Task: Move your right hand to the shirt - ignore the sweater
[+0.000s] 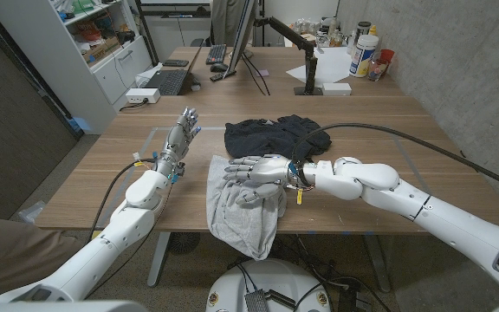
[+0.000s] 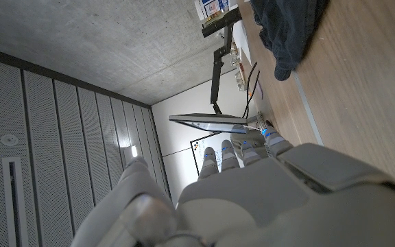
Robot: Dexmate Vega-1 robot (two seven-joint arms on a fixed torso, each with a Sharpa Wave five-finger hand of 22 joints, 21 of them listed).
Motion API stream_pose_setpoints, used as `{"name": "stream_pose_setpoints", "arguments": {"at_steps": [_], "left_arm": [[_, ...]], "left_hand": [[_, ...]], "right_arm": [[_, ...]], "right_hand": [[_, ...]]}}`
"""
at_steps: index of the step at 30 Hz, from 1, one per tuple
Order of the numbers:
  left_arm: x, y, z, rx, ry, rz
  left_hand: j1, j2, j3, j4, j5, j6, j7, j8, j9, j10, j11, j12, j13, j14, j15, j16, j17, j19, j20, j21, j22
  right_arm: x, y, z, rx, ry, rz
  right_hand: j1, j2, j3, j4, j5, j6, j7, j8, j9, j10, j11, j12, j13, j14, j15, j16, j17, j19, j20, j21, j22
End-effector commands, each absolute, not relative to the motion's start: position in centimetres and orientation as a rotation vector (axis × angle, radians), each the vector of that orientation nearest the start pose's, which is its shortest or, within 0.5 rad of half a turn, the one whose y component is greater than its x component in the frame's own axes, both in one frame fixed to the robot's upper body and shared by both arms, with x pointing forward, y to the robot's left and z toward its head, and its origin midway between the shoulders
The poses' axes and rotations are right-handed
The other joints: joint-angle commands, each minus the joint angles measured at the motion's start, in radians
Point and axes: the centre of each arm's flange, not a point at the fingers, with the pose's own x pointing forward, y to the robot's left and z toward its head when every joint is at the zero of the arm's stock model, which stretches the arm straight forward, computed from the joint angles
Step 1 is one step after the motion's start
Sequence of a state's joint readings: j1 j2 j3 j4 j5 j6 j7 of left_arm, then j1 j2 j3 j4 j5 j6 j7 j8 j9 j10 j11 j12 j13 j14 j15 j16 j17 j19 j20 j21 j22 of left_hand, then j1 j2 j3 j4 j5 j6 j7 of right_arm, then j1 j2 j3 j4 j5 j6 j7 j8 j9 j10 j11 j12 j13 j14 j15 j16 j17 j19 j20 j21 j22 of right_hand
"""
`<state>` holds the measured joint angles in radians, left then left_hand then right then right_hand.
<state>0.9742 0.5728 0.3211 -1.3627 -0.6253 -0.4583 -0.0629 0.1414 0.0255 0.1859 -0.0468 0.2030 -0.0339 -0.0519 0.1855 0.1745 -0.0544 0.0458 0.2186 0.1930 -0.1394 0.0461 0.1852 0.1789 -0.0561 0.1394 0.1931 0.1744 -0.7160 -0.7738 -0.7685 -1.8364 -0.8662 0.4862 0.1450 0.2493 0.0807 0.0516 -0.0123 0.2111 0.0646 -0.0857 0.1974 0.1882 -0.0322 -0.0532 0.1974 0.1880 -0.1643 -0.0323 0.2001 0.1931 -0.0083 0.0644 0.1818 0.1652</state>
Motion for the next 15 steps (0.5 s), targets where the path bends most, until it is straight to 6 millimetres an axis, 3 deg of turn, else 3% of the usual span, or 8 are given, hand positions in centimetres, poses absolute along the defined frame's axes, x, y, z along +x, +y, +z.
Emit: {"name": "stream_pose_setpoints", "arguments": {"at_steps": [1,15], "left_arm": [[61.35,31.94,-5.22,0.010,-0.704,-0.207],[61.55,31.96,-5.20,0.006,-0.708,-0.203]], "left_hand": [[0.001,0.007,0.000,-0.008,0.000,0.006,0.000,0.001,0.003,-0.003,0.000,-0.002,0.004,-0.006,-0.003,0.002,0.002,-0.005,0.006,-0.001,0.001],[0.001,0.008,0.000,-0.008,0.000,0.005,-0.001,0.001,0.003,-0.003,0.001,-0.002,0.004,-0.006,-0.003,0.002,0.002,-0.005,0.006,-0.001,0.001]], "right_arm": [[51.11,-6.94,-6.08,-1.825,-1.169,0.699],[51.33,-7.19,-6.37,-1.815,-1.151,0.707]], "right_hand": [[-0.002,0.006,0.006,-0.001,-0.004,0.007,-0.001,0.002,0.003,0.007,-0.007,0.003,0.005,-0.021,-0.043,0.003,0.003,0.006,0.002,0.006,0.004],[-0.006,0.013,0.008,0.002,-0.005,0.008,-0.002,0.002,0.003,0.007,-0.006,0.003,0.005,-0.022,-0.045,0.003,0.004,0.007,0.001,0.006,0.004]]}}
